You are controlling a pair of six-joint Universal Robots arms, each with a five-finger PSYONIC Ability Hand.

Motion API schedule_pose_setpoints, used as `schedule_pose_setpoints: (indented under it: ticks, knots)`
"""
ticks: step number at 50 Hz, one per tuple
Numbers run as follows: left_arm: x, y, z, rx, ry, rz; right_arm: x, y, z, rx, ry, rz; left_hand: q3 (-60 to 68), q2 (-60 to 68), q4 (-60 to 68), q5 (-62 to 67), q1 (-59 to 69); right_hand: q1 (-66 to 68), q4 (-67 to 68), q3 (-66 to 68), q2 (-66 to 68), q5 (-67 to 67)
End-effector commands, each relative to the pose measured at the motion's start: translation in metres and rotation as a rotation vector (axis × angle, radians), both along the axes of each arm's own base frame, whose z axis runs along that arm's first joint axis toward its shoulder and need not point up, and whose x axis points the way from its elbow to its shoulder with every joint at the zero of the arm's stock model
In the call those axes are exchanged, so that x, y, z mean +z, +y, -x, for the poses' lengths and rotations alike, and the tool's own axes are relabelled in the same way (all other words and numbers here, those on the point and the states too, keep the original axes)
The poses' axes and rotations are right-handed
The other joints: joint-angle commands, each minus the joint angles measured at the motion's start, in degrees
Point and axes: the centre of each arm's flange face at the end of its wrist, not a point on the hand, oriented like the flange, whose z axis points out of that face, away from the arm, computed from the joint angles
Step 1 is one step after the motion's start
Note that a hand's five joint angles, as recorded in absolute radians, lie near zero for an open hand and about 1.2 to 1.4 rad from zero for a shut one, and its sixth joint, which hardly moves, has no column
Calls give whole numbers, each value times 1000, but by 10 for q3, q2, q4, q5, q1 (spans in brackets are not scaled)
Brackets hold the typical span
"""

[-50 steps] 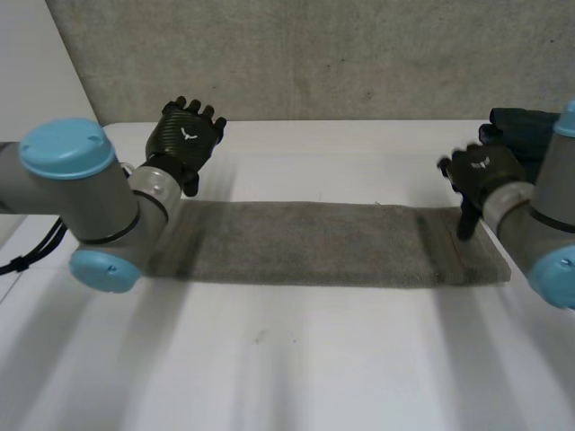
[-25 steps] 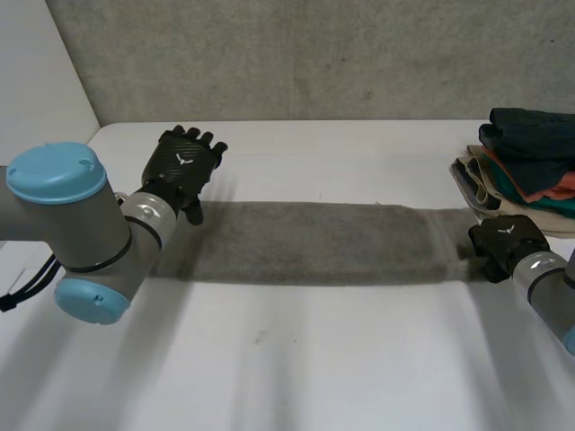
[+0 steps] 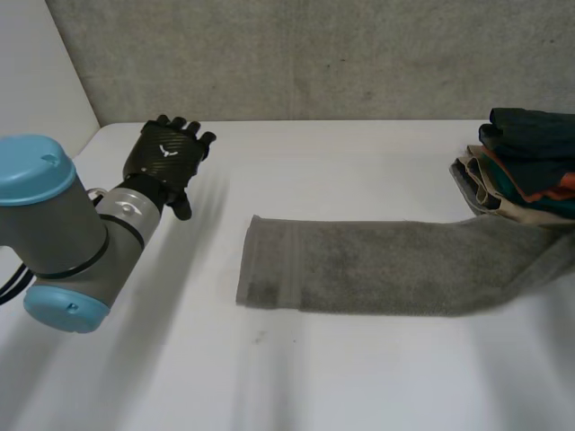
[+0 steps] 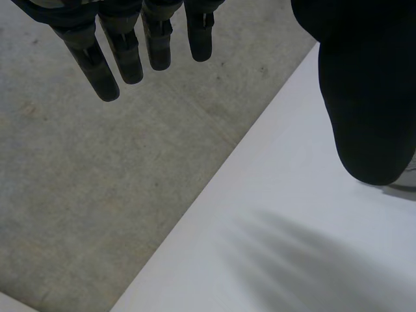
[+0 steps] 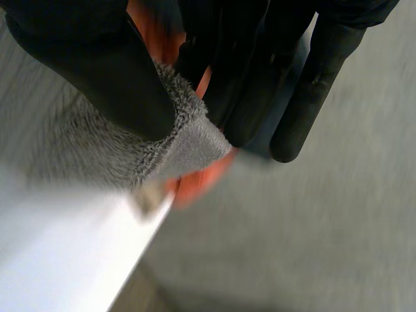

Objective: Fold the laundry.

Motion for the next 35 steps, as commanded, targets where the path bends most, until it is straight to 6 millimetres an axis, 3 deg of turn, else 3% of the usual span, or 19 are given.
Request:
schedule_pose_setpoints:
  ticks: [1,4,5,7,8,12,15,17,18,19,20,21,25,27,31,35]
  knots:
    - [5,2,-6,13,6,5,28,43,-144,436,-107,168,-21,-21,-16,-28,-9,159,114,118,124,135]
    - [8,4,-6,11,11,9,26,73,-190,623,-125,187,-21,-21,-16,-28,-9,159,114,118,124,135]
    - [7,5,-6,11,12,7,20,95,-216,740,-138,180,-21,-21,-16,-28,-9,159,114,118,124,135]
    - [6,7,-7,11,14,-1,4,116,-239,840,-139,145,-21,-21,-16,-28,-9,159,114,118,124,135]
    - [5,7,-7,11,14,-4,-14,135,-257,926,-131,103,-21,-21,-16,-28,-9,159,114,118,124,135]
    - [2,10,-5,4,21,-20,-50,174,-287,1063,-119,6,-21,-21,-16,-28,-9,159,114,118,124,135]
    - [-1,12,-5,1,25,-29,-67,186,-294,1087,-114,-51,-21,-21,-16,-28,-9,159,114,118,124,135]
    - [-2,12,-4,0,26,-32,-72,187,-293,1067,-114,-83,-21,-21,-16,-28,-9,159,114,118,124,135]
    - [-3,12,-3,-2,25,-34,-71,186,-292,1059,-114,-84,-21,-21,-16,-28,-9,62,16,21,27,37]
    - [-2,12,-3,-3,26,-32,-68,184,-290,1030,-118,-81,-21,-21,-16,-28,-9,-284,-329,-325,-319,-308]
    - [-2,13,-2,-5,26,-32,-65,182,-289,1003,-124,-77,-21,-21,-16,-28,-9,-462,-508,-503,-497,-487]
    - [-2,14,0,-11,27,-30,-62,181,-287,974,-135,-78,-21,-21,-16,-28,-9,-541,-586,-582,-576,-565]
    - [3,15,5,-26,33,-14,-32,161,-268,751,-278,-64,-21,-21,-16,-28,-9,-541,-586,-582,-576,-565]
    - [5,15,7,-31,37,-4,-22,145,-242,607,-378,-107,-21,-21,-16,-28,-9,-541,-586,-582,-576,-565]
    - [7,18,12,-47,43,9,-26,137,-207,475,-465,-255,-21,-21,-16,-28,-9,-541,-586,-582,-576,-565]
    - [7,20,18,-62,47,17,-48,138,-181,367,-435,-396,-21,-21,-16,-28,-9,-541,-586,-582,-576,-565]
